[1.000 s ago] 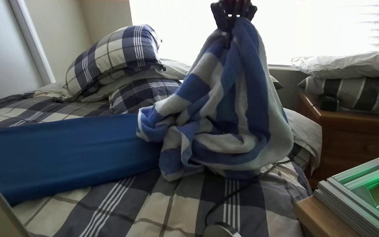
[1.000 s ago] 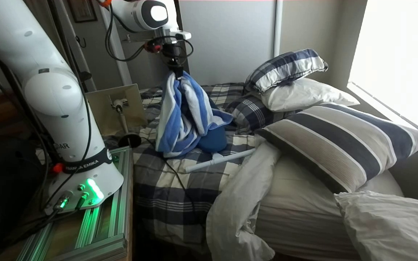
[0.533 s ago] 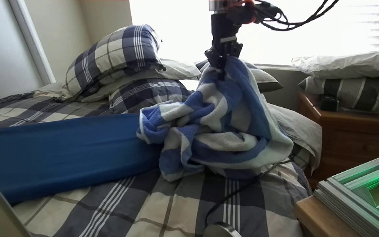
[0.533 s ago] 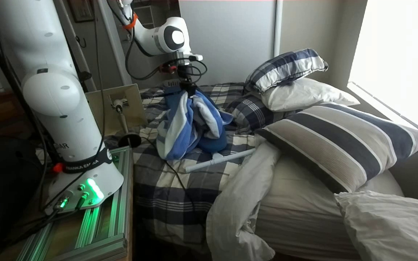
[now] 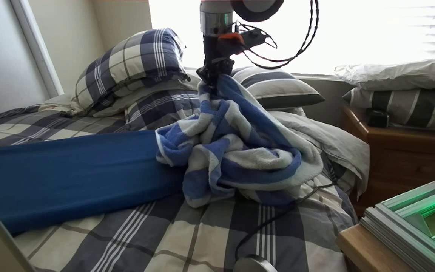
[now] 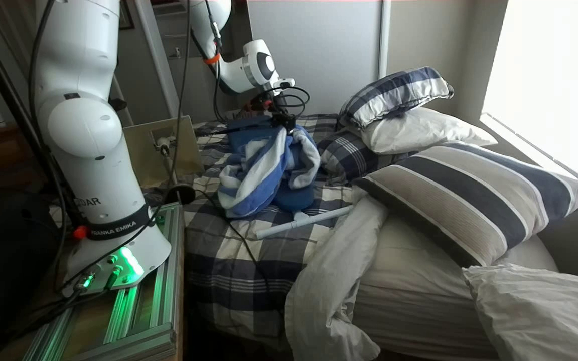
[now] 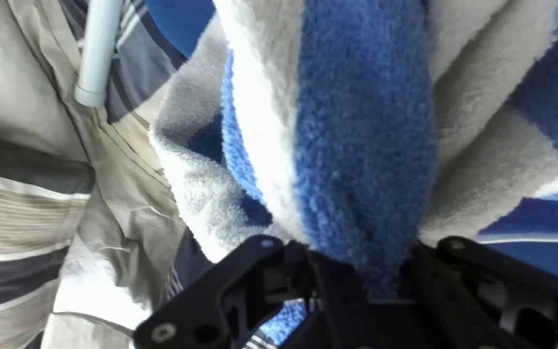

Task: Move the towel to the left

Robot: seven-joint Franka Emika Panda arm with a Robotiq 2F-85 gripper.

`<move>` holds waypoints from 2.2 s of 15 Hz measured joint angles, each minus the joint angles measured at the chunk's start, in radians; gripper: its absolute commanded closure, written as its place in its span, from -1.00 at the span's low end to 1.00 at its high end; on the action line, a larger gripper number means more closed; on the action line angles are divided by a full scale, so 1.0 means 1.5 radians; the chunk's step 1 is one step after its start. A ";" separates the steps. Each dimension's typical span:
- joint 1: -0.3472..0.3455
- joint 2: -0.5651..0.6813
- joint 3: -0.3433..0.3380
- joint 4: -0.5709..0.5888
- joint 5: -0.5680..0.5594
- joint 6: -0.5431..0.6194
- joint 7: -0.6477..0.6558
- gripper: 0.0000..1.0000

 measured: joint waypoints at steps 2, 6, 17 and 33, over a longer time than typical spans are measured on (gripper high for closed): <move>0.030 0.067 -0.015 0.071 0.001 0.008 -0.005 0.94; 0.069 0.192 -0.023 0.190 0.047 0.013 -0.061 0.21; 0.075 0.049 0.016 0.140 0.239 -0.115 -0.187 -1.00; 0.009 -0.424 0.081 -0.230 0.275 -0.153 -0.116 -1.00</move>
